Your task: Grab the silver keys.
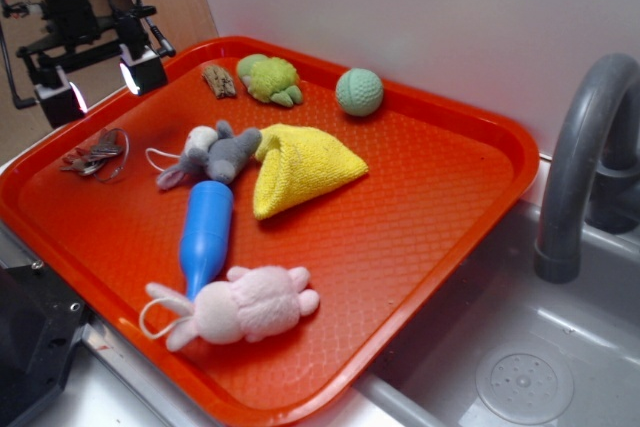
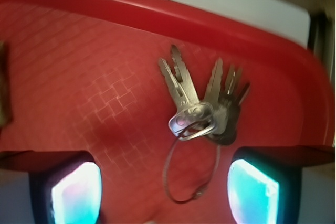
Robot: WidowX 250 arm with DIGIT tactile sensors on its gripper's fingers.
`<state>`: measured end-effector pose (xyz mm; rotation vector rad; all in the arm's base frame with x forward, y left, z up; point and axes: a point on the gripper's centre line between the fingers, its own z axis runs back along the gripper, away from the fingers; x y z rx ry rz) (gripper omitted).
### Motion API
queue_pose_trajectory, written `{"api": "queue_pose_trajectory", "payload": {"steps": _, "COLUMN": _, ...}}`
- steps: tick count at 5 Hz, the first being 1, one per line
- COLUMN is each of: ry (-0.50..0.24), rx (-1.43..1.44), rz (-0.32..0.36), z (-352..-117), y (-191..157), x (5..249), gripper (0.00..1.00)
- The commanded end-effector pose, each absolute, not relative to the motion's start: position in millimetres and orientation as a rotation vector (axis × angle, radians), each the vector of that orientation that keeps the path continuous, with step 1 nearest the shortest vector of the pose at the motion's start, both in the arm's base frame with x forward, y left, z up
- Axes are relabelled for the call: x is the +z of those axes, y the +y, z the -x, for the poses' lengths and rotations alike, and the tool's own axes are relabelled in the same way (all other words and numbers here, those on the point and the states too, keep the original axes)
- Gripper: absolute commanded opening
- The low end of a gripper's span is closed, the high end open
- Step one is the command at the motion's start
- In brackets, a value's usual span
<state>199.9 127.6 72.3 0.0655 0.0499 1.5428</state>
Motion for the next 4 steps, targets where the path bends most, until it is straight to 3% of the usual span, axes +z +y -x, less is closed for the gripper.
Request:
{"api": "queue_pose_trajectory", "payload": {"steps": 1, "ry": 0.056, "rx": 1.526, "rz": -0.128, "z": -209.0, "y": 122.5, "x": 52.3, "gripper": 1.0}}
{"api": "queue_pose_trajectory", "payload": {"steps": 4, "ry": 0.07, "rx": 1.486, "rz": -0.136, "z": -172.8, "y": 116.3, "x": 42.8, "gripper": 1.0}}
